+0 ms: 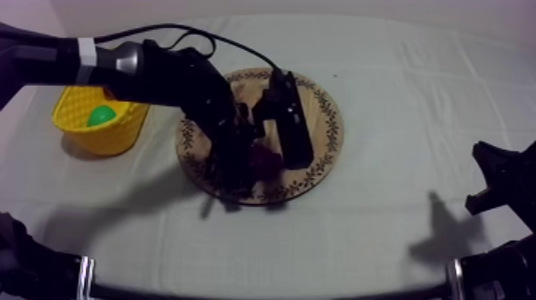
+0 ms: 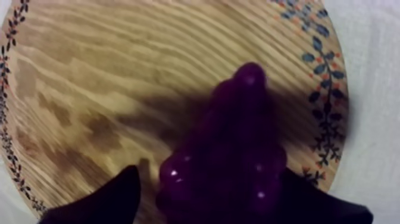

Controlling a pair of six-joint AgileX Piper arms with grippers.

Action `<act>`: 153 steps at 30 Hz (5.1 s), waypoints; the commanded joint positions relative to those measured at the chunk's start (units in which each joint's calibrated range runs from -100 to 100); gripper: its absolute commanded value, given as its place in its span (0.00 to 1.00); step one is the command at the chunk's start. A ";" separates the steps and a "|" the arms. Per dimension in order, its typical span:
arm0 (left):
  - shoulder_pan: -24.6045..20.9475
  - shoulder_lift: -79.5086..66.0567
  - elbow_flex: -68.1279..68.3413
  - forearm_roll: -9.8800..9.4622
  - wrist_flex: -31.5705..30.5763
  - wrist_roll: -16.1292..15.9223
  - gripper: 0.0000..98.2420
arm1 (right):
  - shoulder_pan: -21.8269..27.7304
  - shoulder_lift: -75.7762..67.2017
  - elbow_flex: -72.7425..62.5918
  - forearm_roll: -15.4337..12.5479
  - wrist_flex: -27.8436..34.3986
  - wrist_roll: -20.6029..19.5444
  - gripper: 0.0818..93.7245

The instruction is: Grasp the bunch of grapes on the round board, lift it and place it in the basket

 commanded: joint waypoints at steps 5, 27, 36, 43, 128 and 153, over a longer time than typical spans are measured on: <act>-0.25 -0.21 0.27 -0.02 -2.20 -0.15 0.55 | 0.02 -0.01 -0.03 0.01 0.00 0.00 0.00; -4.90 -20.99 8.62 -2.48 1.07 1.15 0.43 | 0.02 -0.01 -0.03 0.01 0.00 0.00 0.00; -9.31 -37.70 16.53 -2.55 9.51 0.30 0.44 | 0.02 -0.01 -0.03 0.01 0.00 0.00 0.00; -13.59 -45.04 17.18 -4.23 17.30 2.06 0.45 | 0.02 -0.01 -0.03 0.01 0.00 0.00 0.00; -36.80 -103.31 51.85 -7.99 -16.30 22.51 0.00 | 0.02 -0.01 -0.03 0.01 0.00 0.00 0.00; -38.82 -126.62 77.02 -1.50 -20.05 18.17 0.00 | 0.02 -0.01 -0.03 0.01 0.00 0.00 0.00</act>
